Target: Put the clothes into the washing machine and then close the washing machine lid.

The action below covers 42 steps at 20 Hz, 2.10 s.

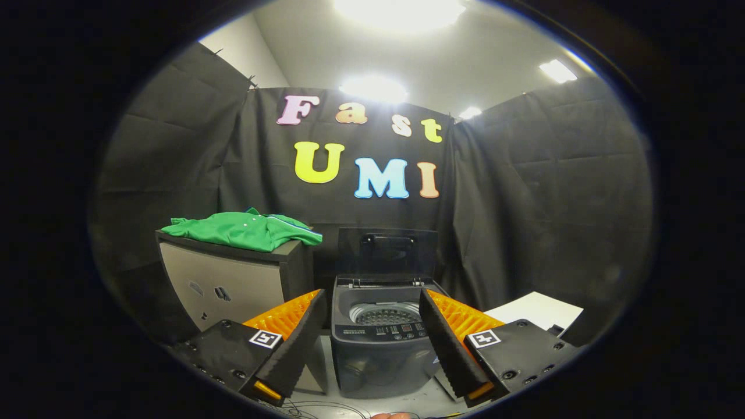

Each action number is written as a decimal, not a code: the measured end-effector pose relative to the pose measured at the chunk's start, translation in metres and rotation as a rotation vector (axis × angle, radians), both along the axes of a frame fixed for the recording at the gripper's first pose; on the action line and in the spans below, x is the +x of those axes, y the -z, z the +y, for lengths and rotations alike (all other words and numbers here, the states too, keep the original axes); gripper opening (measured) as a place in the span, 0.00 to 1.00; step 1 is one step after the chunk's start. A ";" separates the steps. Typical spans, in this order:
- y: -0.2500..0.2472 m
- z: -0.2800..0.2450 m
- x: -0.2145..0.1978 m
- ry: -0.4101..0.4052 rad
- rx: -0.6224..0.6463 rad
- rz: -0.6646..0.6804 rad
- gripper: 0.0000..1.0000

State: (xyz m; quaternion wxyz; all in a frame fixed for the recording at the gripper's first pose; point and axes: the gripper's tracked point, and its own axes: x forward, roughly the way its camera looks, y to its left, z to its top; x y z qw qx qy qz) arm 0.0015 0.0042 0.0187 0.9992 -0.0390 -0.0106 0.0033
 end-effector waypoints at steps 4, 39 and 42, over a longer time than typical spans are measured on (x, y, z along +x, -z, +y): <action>-0.039 0.020 0.026 -0.050 -0.010 -0.004 1.00; -0.108 0.327 0.249 -0.354 -0.062 0.630 0.98; -0.086 0.333 0.255 -0.346 -0.104 0.678 0.98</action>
